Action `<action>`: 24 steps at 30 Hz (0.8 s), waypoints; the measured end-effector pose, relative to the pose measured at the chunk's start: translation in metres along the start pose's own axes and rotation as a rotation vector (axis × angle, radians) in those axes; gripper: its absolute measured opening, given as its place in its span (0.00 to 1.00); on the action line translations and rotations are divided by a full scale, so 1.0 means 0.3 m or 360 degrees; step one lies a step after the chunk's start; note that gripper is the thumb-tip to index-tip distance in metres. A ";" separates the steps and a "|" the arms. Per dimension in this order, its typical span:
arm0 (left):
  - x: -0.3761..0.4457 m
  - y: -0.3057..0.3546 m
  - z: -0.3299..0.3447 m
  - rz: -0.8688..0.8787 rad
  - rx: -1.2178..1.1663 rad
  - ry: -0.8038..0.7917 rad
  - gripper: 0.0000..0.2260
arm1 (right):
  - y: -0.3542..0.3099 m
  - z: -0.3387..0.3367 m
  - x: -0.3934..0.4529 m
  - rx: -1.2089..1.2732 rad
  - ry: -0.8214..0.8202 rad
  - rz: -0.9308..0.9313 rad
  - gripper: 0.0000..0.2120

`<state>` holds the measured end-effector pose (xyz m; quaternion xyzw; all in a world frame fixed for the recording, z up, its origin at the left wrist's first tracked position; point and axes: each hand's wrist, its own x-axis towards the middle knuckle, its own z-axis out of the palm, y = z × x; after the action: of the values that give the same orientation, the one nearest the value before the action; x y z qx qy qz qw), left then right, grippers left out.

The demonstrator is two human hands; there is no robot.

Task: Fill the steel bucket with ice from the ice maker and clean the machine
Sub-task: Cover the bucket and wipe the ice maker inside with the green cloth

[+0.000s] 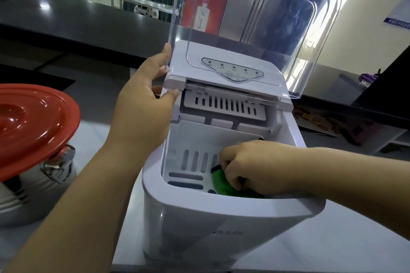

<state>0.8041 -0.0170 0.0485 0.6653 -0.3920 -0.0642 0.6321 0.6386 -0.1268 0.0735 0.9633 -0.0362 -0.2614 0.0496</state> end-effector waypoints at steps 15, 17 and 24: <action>-0.001 0.008 -0.002 0.0021 0.0022 -0.0005 0.28 | -0.071 -0.005 0.143 0.0193 0.0481 -0.0462 0.11; 0.000 0.007 -0.002 0.0016 0.0015 0.0000 0.28 | -0.068 -0.009 0.133 0.0172 0.0407 -0.0419 0.12; 0.001 0.005 -0.001 -0.0002 -0.0008 0.0007 0.29 | -0.045 -0.036 0.062 0.0157 0.0075 -0.0211 0.10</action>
<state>0.8038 -0.0169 0.0500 0.6641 -0.3901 -0.0640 0.6346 0.6607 -0.1144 0.0720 0.9707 0.0161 -0.2392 -0.0144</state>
